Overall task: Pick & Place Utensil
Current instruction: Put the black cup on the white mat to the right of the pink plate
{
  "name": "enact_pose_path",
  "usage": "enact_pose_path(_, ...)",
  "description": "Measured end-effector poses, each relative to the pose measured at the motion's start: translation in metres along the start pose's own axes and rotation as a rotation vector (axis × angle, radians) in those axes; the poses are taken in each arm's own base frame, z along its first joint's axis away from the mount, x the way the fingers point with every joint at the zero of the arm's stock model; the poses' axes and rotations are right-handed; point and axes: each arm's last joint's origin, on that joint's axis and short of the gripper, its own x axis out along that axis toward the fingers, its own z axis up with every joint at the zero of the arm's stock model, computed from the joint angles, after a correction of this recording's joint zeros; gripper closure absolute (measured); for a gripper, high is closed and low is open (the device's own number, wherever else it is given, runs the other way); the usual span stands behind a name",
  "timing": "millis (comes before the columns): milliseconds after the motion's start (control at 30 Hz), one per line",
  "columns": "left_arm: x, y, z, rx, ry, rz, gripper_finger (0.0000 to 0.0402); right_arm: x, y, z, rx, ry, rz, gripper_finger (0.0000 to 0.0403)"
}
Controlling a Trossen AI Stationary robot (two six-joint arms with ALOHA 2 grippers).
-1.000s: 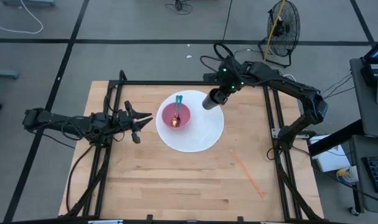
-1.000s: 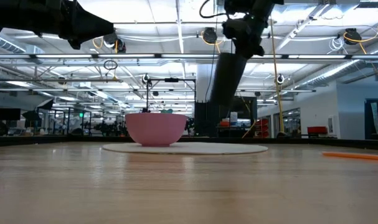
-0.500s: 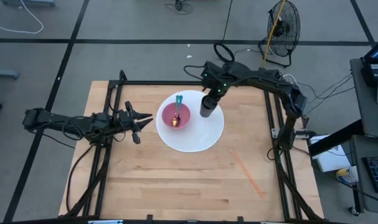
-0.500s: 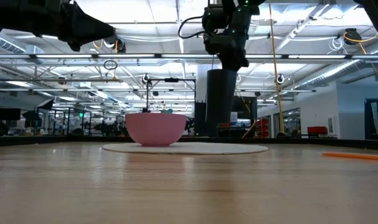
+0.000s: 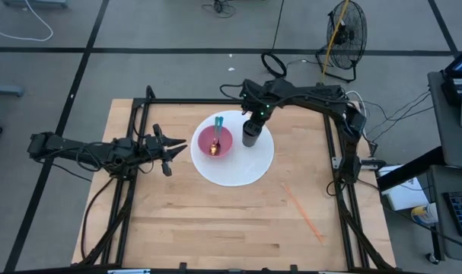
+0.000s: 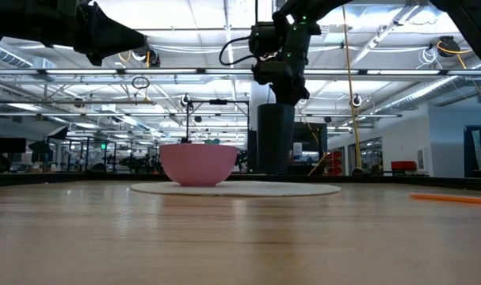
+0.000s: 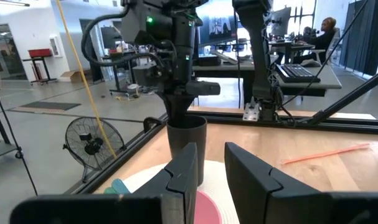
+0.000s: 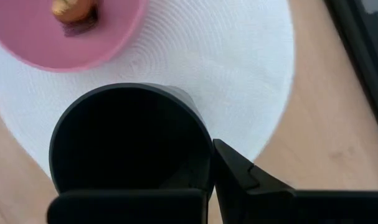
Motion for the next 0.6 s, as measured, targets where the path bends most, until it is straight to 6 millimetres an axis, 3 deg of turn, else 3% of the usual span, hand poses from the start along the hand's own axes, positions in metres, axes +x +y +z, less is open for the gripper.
enact_pose_path(600,0.0,0.0,0.0,-0.009,-0.001,0.0,0.0314,0.011,0.012,0.007,-0.038,-0.033,0.041,0.04)
